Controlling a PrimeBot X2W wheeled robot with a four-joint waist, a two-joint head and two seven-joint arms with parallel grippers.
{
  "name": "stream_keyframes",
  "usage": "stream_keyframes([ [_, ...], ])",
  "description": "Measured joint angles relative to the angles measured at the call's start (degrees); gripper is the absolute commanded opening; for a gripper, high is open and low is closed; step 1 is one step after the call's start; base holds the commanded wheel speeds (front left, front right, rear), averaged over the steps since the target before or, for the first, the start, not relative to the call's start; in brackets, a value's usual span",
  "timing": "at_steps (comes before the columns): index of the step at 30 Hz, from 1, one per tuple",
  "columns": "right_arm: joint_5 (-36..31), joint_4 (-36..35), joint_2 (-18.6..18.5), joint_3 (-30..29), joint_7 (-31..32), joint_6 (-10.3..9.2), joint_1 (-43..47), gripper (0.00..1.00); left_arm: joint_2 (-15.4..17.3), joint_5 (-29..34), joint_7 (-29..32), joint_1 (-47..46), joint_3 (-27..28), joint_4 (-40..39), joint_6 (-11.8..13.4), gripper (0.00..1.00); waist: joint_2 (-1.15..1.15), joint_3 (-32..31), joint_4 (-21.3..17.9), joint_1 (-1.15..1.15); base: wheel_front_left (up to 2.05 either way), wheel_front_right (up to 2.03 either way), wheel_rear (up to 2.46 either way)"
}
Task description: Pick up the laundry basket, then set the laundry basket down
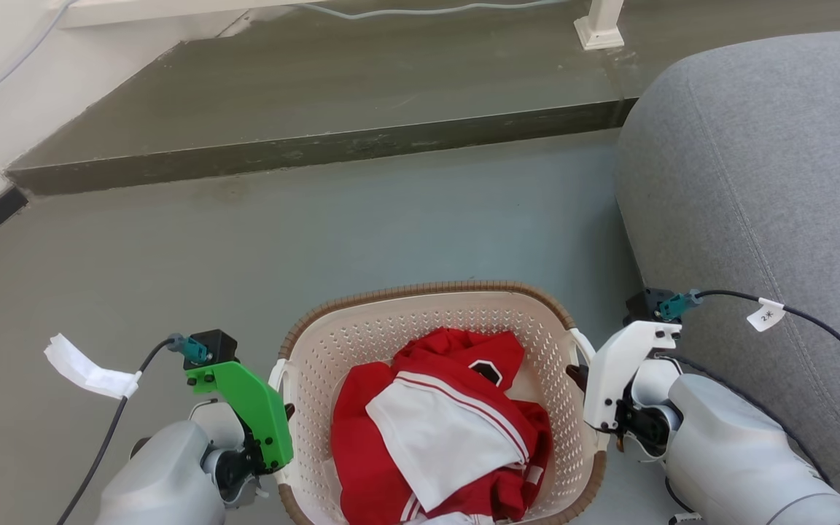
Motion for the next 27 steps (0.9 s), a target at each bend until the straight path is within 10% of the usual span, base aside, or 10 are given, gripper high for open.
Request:
stream_keyframes([
  [27,1.6,0.2,0.0,1.7,-1.4,0.00,-0.2,0.00,0.4,-0.9,-1.1,0.0,-1.1,-0.3,0.0,0.00,0.00,2.4,-0.5,0.00,0.00,0.00,0.00],
])
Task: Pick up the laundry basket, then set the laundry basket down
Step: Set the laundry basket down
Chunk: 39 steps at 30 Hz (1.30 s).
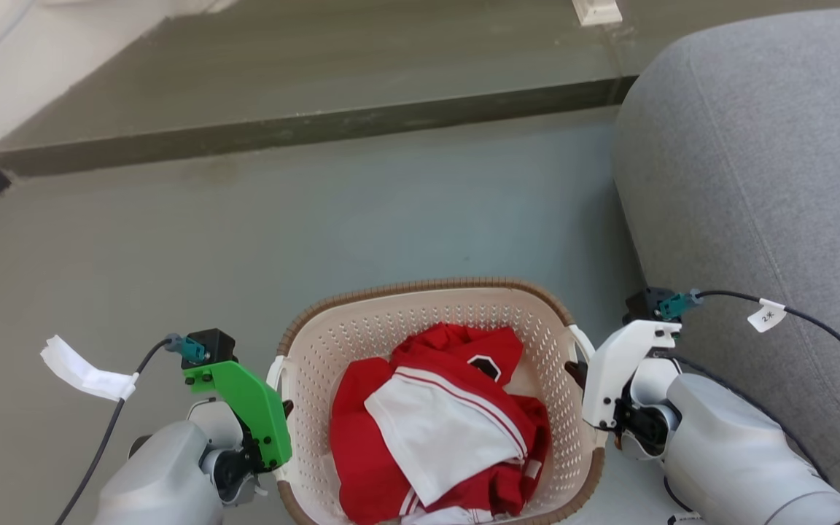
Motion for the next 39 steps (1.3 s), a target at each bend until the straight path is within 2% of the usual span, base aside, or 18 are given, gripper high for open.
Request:
stream_keyframes([
  [39,-0.6,1.5,0.0,-0.5,-13.3,0.01,-12.4,0.00,1.9,-0.2,-10.9,-11.0,1.1,-4.2,0.0,0.00,0.00,24.8,0.3,0.01,0.00,0.00,0.00],
])
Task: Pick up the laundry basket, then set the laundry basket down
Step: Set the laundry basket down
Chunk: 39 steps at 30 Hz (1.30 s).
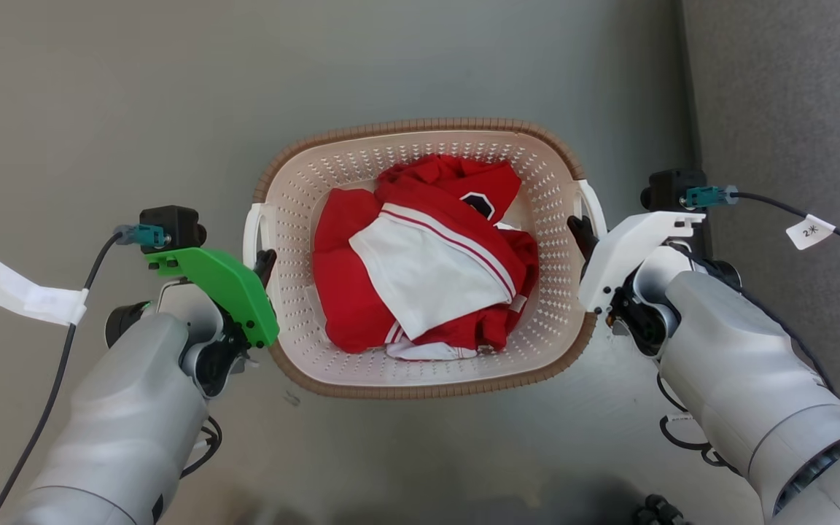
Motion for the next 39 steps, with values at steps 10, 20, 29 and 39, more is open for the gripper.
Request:
stream_keyframes([
  [10,0.0,0.1,0.0,0.0,-3.1,0.03,-0.1,0.00,0.5,0.6,-3.2,-0.9,-1.6,-1.0,0.0,0.00,0.00,4.8,-0.1,0.00,0.00,0.00,0.00],
  [20,0.0,0.3,0.1,0.2,-6.4,0.03,-1.5,0.00,0.5,0.6,-7.3,-1.7,-1.9,-1.3,0.0,0.00,0.00,7.9,0.0,0.00,0.00,0.00,0.00],
  [29,0.1,0.8,0.1,0.1,-8.0,0.03,-1.4,0.00,0.3,0.6,-9.8,-1.7,-2.8,-1.3,0.0,0.00,0.00,10.4,0.3,0.00,0.00,0.00,0.00],
  [39,0.1,0.6,0.1,0.1,-8.5,0.04,-2.1,0.00,0.4,0.5,-11.4,-2.1,-3.3,-1.3,0.0,0.00,0.00,12.9,0.3,0.00,0.00,0.00,0.00],
])
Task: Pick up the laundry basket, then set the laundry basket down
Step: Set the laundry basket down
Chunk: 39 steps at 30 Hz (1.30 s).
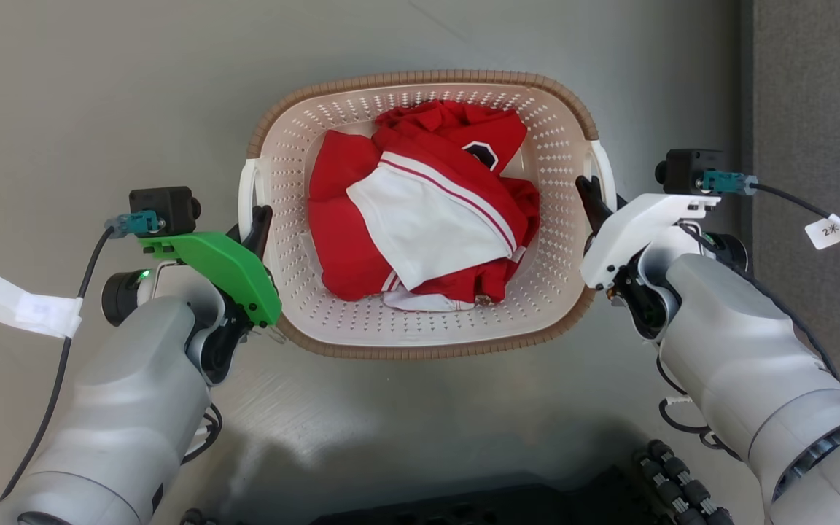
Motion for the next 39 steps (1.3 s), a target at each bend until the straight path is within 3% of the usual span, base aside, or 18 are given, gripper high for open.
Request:
stream_keyframes([
  [13,0.3,0.3,0.0,-0.2,-0.5,-0.07,-0.3,0.00,0.0,-0.5,-0.5,-0.9,-1.0,0.2,0.0,0.00,0.00,1.3,0.4,-0.01,0.00,0.00,0.00],
  [14,0.6,0.5,0.0,-0.2,-0.5,-0.07,-0.3,0.04,0.0,-0.5,-0.5,-0.9,-1.1,0.2,0.0,0.00,0.00,1.3,0.4,-0.01,0.00,0.00,0.00],
  [15,0.7,0.7,0.0,-0.2,-0.5,-0.07,-0.3,0.40,0.0,-0.6,-0.5,-1.0,-1.3,0.3,0.0,0.00,0.00,1.3,0.4,-0.01,0.00,0.00,0.00],
  [16,0.9,0.8,0.1,-0.3,-0.6,-0.08,-0.3,0.86,-0.1,-0.8,-0.5,-1.0,-1.3,0.4,0.0,0.30,0.00,1.3,0.4,-0.01,0.00,0.00,0.00],
  [17,1.2,0.9,0.0,-0.5,-0.6,-0.14,-0.3,1.00,-0.2,-1.2,-0.5,-1.0,-1.4,0.6,0.0,0.55,0.00,1.3,0.4,-0.01,0.00,0.00,0.00],
  [18,1.6,1.1,0.1,-0.5,-0.6,-0.59,-0.3,1.00,-0.2,-1.5,-0.5,-1.1,-1.4,0.7,0.0,1.00,0.00,1.3,0.4,-0.01,0.00,0.00,0.00],
  [39,2.5,1.0,0.1,1.0,-0.6,-1.08,0.0,1.00,0.0,-3.0,-1.0,-1.0,-2.7,3.3,0.0,1.00,0.00,-1.6,0.4,-0.01,0.00,0.00,0.00],
])
